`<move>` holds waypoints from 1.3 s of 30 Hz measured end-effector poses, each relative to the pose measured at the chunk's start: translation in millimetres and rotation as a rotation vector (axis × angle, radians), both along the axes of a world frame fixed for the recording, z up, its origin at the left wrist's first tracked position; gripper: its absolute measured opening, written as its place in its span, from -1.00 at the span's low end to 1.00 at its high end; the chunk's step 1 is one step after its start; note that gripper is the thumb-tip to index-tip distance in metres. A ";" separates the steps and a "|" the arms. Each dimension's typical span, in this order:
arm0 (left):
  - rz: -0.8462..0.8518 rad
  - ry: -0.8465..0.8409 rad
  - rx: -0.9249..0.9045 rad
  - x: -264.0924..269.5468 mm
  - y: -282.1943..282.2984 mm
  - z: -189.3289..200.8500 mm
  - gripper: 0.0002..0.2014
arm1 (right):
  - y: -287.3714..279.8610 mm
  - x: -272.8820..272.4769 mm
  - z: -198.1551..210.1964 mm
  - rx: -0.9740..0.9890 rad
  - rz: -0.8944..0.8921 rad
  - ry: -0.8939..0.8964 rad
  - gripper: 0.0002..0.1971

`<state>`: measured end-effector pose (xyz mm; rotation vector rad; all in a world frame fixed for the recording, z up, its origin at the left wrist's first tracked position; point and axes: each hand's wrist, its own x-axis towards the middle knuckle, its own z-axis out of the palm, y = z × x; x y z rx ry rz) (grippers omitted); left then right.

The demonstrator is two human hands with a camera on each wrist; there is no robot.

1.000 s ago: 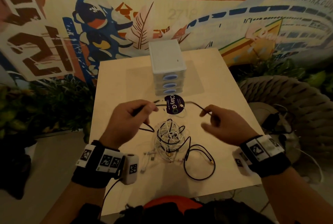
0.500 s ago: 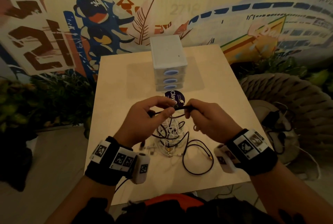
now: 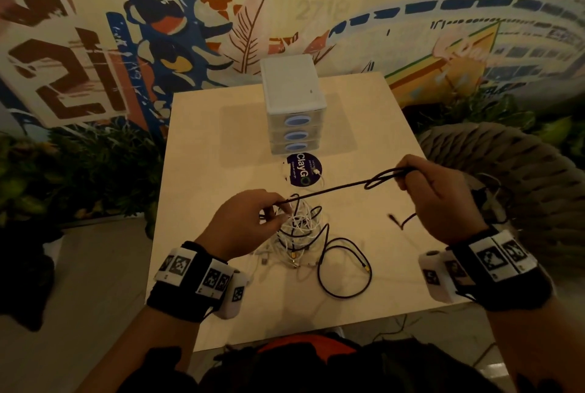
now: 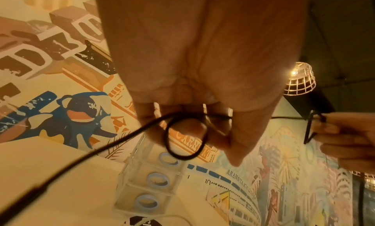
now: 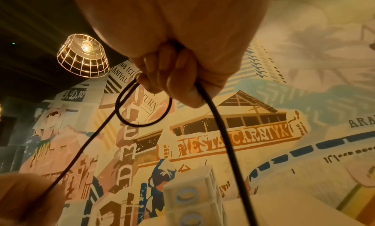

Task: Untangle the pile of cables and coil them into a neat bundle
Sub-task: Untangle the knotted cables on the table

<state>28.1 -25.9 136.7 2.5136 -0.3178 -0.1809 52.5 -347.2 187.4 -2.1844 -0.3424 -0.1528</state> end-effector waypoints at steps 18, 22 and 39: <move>0.188 -0.223 0.101 0.7 11.9 -2.7 -0.86 | -78.6 -87.1 -116.3 -0.187 0.083 0.830 -0.51; 0.178 -0.038 0.044 1.0 9.6 -3.9 -0.83 | -75.4 -102.0 -130.9 -0.190 0.067 0.930 -0.52; -0.227 -0.150 -0.015 -11.5 -52.5 18.7 -0.76 | 53.0 -37.6 -38.2 -0.261 0.503 0.354 -0.45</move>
